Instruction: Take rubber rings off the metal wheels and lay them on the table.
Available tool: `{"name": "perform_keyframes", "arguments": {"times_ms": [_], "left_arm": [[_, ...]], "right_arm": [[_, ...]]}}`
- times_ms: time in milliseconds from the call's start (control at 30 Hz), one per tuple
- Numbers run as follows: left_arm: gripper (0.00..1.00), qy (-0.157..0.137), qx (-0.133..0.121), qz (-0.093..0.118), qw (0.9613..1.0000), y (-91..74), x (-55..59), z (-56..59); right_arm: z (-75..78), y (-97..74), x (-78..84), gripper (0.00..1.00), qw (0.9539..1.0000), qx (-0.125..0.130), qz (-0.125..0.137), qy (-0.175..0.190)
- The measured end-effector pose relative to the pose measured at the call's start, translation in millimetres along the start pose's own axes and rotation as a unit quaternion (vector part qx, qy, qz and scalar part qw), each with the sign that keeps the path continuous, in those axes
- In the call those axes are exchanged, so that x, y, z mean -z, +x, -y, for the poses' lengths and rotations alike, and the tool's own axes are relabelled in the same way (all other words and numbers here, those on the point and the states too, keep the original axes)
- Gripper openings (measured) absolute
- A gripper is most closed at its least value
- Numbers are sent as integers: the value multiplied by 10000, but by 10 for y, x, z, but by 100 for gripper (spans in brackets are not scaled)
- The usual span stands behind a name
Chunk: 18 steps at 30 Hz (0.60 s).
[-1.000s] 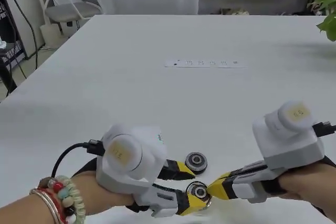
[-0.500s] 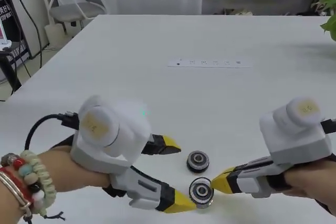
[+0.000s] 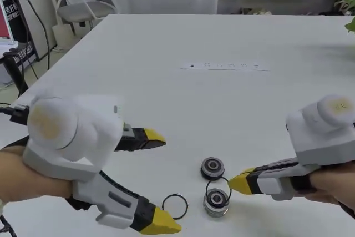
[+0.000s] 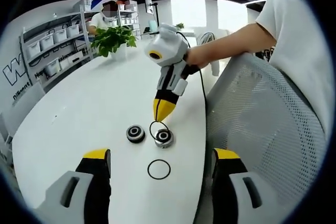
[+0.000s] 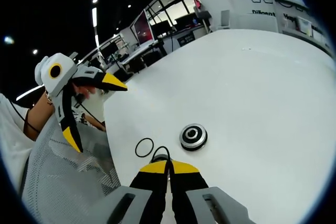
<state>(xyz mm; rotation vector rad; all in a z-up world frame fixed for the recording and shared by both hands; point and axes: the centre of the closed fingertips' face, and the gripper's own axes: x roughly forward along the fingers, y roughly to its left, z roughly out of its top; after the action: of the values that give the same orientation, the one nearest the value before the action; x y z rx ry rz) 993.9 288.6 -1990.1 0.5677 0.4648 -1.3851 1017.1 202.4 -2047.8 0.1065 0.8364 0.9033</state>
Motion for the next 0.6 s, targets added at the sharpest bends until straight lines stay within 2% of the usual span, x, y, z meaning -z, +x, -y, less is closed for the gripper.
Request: {"name": "perform_keyframes", "arguments": {"times_ms": [200, 600], "left_arm": [[78, -23, -186, -150, 9997, -138, 129, 36], [78, -450, -639, -52, 9969, -323, 329, 57]], "right_arm": [[7, -22, -32, 0, 10000, 2, 71, 7], [-51, -62, -91, 0, 9998, 2, 199, 36]]}}
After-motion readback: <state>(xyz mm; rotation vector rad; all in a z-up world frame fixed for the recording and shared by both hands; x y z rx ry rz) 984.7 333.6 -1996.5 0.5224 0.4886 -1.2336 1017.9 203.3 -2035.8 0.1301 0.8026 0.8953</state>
